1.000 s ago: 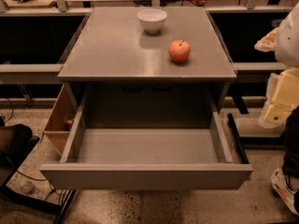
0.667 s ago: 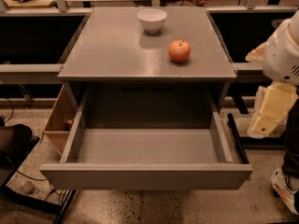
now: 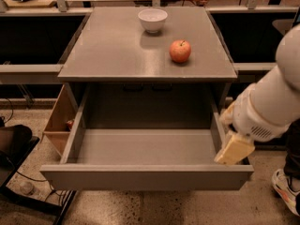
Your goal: Close top drawer
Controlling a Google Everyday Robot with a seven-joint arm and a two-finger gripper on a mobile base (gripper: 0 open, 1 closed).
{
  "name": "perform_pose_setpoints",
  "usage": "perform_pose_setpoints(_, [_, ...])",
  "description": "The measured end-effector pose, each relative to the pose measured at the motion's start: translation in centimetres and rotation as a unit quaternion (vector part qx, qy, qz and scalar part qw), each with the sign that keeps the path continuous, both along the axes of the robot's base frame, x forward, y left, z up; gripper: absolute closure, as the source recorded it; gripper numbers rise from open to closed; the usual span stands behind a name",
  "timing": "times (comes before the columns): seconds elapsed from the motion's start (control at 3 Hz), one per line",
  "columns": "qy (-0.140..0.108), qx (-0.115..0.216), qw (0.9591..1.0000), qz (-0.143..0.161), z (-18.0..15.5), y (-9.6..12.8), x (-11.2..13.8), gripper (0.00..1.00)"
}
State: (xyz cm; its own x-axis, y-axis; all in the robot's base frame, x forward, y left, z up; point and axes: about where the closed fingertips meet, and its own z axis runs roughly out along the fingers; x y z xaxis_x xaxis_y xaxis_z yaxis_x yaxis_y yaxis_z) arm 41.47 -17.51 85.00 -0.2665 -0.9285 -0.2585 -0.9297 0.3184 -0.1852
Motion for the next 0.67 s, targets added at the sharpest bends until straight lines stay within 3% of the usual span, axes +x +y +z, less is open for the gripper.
perform_pose_setpoints(0.33, [0.023,0.011,0.9996,-0.014,-6.3,1.7,-2.8,0.58])
perform_pose_setpoints(0.67, [0.057,0.016,0.998,-0.023,-15.0,3.8,-7.4,0.89])
